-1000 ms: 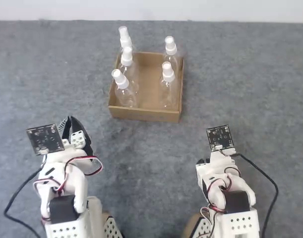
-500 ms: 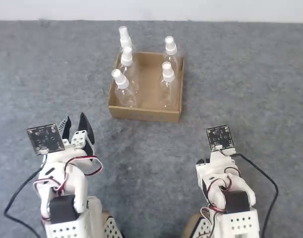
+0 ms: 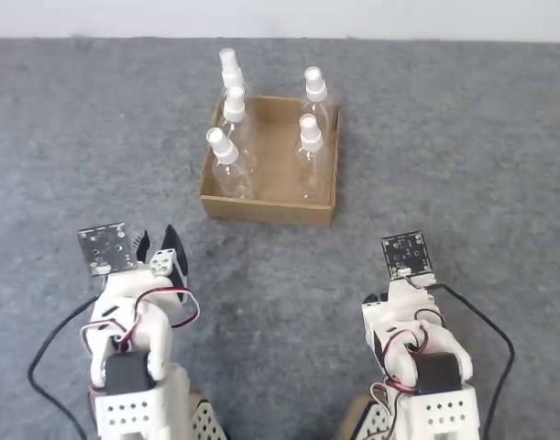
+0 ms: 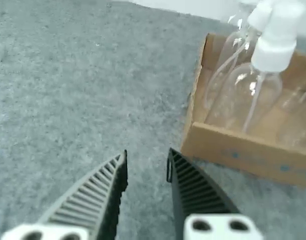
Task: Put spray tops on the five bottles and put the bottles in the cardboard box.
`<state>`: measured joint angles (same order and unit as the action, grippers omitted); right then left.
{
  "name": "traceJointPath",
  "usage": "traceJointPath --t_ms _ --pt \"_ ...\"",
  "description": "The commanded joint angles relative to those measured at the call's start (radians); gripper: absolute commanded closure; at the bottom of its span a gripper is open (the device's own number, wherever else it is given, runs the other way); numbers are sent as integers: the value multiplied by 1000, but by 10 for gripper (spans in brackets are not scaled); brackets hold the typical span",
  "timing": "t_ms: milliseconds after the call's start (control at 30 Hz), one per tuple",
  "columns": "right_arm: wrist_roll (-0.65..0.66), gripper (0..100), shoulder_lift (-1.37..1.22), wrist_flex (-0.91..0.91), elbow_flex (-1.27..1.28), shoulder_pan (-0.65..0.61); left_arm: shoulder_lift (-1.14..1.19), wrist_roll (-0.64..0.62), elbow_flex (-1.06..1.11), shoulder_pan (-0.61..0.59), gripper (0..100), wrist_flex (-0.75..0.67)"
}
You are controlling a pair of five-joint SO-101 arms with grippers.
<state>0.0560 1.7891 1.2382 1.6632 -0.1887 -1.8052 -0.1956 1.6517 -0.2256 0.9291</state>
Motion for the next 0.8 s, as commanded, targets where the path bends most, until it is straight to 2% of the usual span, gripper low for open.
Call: traceJointPath --t_ms 0,233,567,767 --pt "-5 988 8 -13 20 13 -18 3 31 3 876 -78" --pt "0 988 8 -13 20 13 -17 3 33 3 880 -9" --pt "0 988 8 -13 20 12 -17 2 33 3 881 256" --pt "0 988 8 -13 20 12 -17 -5 33 -5 882 330"
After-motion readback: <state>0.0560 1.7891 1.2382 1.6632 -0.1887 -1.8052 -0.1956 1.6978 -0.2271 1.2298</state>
